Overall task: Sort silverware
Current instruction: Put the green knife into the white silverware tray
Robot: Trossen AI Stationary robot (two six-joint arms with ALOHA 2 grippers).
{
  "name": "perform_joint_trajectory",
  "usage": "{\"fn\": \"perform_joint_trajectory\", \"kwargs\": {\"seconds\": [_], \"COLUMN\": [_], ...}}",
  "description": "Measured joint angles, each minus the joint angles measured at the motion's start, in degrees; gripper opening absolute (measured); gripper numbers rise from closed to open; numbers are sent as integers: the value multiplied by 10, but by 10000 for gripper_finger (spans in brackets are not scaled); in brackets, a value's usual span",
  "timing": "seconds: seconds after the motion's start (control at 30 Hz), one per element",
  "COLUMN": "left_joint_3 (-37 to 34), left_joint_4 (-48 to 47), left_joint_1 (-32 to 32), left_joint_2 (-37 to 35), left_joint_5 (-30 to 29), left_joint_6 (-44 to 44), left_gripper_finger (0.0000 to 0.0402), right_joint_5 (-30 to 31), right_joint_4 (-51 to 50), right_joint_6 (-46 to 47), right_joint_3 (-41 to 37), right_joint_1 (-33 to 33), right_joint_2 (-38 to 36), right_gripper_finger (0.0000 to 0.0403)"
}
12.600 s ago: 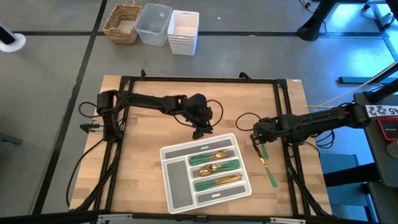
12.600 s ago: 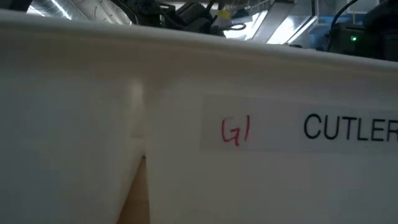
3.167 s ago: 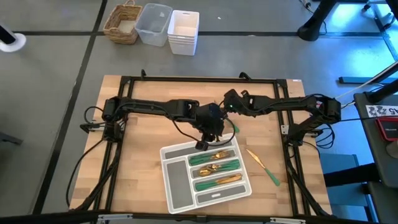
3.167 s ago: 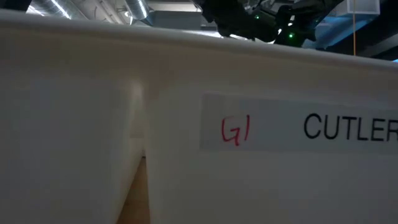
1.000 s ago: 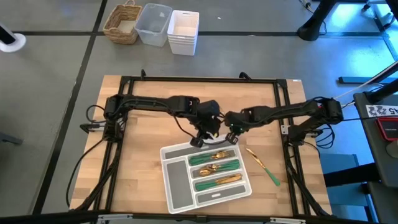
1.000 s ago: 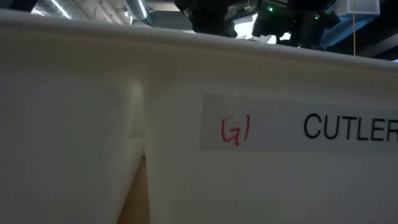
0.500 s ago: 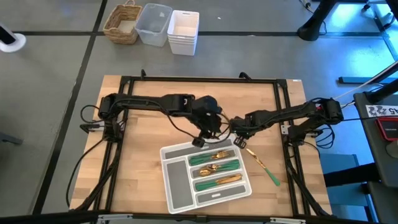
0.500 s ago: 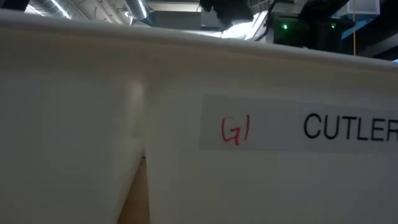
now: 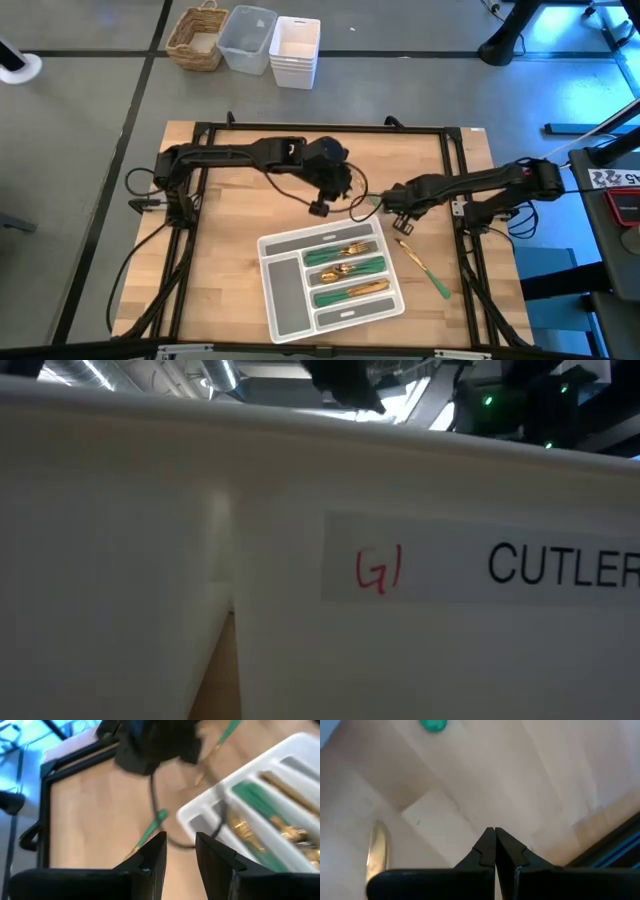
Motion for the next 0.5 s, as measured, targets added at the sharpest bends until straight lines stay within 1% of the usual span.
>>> {"fn": "perform_joint_trajectory", "kwargs": {"seconds": [0.17,0.27,0.37,0.5], "left_joint_3": [0,0,0,0], "left_joint_4": [48,68,96,160], "left_joint_1": [33,52,68,83], "left_joint_2": [37,72,112,161], "left_joint_5": [0,1,1,1], "left_joint_6": [3,10,30,42], "left_gripper_finger": [98,98,98,98], "right_joint_5": [-42,-71,-76,-76], "right_joint_4": [-39,-55,-58,-46], "right_joint_6": [14,15,16,16], "right_joint_3": [0,1,1,1], "right_joint_1": [1,2,14,34], "right_joint_2": [-64,-103,-142,-185], "right_gripper_finger": [1,1,1,1]}}
